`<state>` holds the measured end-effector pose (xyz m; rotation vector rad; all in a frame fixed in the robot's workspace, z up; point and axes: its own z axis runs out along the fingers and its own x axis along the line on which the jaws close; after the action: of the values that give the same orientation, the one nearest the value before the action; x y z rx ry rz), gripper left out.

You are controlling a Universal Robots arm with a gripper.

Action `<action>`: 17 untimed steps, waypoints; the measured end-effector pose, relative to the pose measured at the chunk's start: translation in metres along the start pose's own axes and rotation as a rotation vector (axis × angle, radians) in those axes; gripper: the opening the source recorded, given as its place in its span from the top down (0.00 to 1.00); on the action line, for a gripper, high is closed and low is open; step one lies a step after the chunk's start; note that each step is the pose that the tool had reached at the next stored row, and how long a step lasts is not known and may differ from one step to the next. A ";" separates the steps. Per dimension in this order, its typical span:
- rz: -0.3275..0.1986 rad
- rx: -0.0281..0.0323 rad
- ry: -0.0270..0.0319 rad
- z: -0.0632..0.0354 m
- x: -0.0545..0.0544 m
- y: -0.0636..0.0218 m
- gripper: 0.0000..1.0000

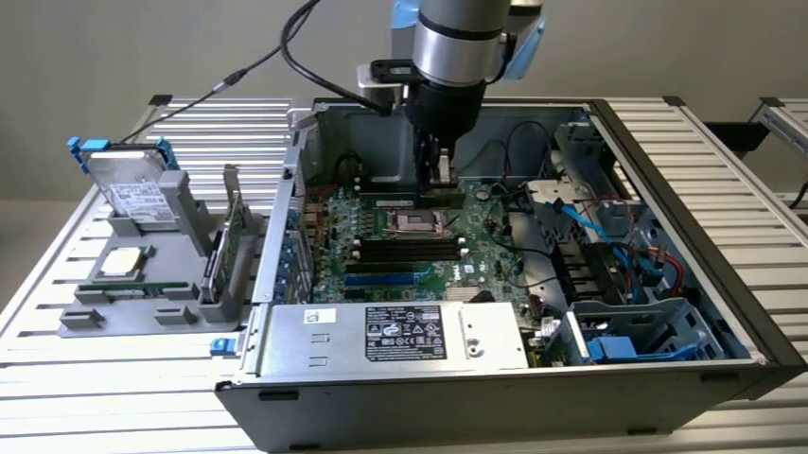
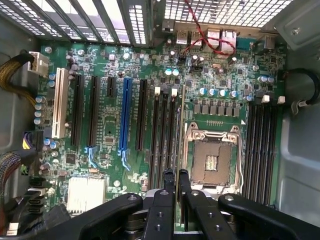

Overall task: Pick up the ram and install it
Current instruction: 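Insert the ram into the slot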

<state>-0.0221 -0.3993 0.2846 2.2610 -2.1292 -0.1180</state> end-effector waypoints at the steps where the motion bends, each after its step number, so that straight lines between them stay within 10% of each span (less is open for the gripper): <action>1: 0.000 0.0000 0.0001 0.0018 0.000 -0.0001 0.86; 17: 0.000 0.0004 -0.0001 0.0307 0.011 -0.0019 0.86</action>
<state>-0.0220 -0.4090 0.2536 2.2614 -2.1293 -0.1177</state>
